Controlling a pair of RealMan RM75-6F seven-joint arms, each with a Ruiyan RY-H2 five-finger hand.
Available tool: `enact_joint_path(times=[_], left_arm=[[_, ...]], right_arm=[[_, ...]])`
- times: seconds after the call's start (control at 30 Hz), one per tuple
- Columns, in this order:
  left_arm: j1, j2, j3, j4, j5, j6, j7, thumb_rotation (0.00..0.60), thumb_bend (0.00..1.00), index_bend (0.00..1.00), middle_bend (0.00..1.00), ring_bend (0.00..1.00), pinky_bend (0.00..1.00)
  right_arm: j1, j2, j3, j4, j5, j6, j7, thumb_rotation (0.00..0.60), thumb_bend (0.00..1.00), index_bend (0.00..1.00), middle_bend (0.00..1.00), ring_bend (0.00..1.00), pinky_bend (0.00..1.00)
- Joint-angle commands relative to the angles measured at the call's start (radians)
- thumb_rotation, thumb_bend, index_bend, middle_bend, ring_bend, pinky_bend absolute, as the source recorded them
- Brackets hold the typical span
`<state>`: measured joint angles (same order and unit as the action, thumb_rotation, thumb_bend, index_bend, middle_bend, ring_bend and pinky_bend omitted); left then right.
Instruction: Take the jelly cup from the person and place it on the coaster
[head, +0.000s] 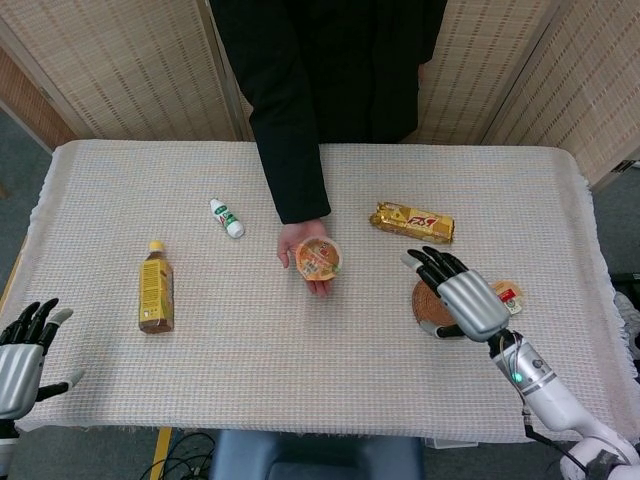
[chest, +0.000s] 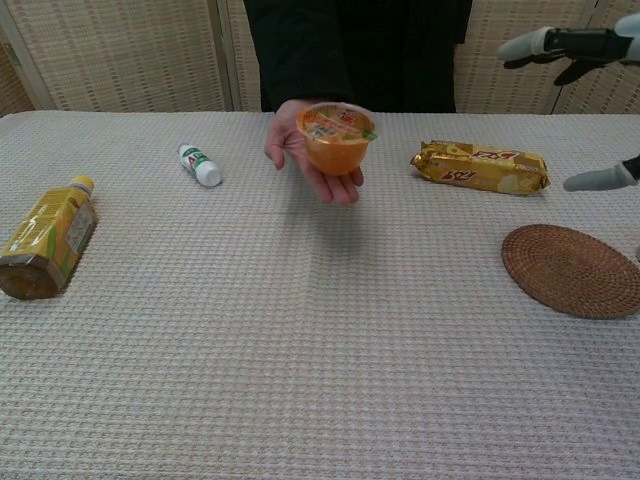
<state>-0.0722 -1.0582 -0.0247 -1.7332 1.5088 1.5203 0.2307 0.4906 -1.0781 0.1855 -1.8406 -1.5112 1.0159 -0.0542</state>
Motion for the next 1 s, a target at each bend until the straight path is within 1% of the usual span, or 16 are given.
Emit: enact_joint_path(times=[0.03, 0.27, 0.43, 0.57, 0.73, 0.87, 0.93, 1.0], left_arm=[[0.003, 0.004, 0.002, -0.003, 0.001, 0.002, -0.001, 0.6, 0.14, 0.21, 0.11, 0.1, 0.24], [0.012, 0.009, 0.01, -0.001, -0.016, -0.01, -0.011, 0.6, 0.14, 0.21, 0.11, 0.1, 0.24], [0.017, 0.017, 0.008, -0.002, -0.028, -0.011, -0.019, 0.6, 0.14, 0.21, 0.11, 0.1, 0.24], [0.021, 0.021, 0.009, 0.005, -0.041, -0.019, -0.042, 0.6, 0.14, 0.21, 0.11, 0.1, 0.24], [0.025, 0.021, 0.013, 0.01, -0.048, -0.025, -0.049, 0.6, 0.14, 0.21, 0.11, 0.1, 0.24], [0.028, 0.017, 0.015, 0.017, -0.056, -0.03, -0.055, 0.6, 0.14, 0.22, 0.11, 0.1, 0.24], [0.03, 0.014, 0.017, 0.02, -0.06, -0.034, -0.059, 0.6, 0.14, 0.22, 0.11, 0.1, 0.24], [0.033, 0.01, 0.019, 0.024, -0.069, -0.04, -0.064, 0.6, 0.14, 0.23, 0.11, 0.1, 0.24]], right_arm=[[0.13, -0.086, 0.073, 0.026, 0.112, -0.118, -0.07, 0.6, 0.19, 0.0, 0.03, 0.0, 0.11], [0.273, -0.231, 0.119, 0.13, 0.229, -0.2, -0.143, 0.6, 0.19, 0.0, 0.03, 0.0, 0.1], [0.358, -0.314, 0.132, 0.207, 0.302, -0.249, -0.183, 0.6, 0.19, 0.0, 0.02, 0.0, 0.1], [0.413, -0.371, 0.135, 0.267, 0.355, -0.267, -0.214, 0.6, 0.19, 0.0, 0.02, 0.0, 0.1], [0.457, -0.405, 0.129, 0.298, 0.409, -0.273, -0.255, 0.6, 0.23, 0.0, 0.03, 0.0, 0.1], [0.482, -0.425, 0.126, 0.324, 0.451, -0.269, -0.274, 0.6, 0.28, 0.0, 0.08, 0.0, 0.1], [0.488, -0.429, 0.123, 0.326, 0.463, -0.264, -0.278, 0.6, 0.3, 0.02, 0.11, 0.0, 0.1], [0.491, -0.438, 0.118, 0.335, 0.464, -0.244, -0.285, 0.6, 0.36, 0.07, 0.14, 0.0, 0.12]])
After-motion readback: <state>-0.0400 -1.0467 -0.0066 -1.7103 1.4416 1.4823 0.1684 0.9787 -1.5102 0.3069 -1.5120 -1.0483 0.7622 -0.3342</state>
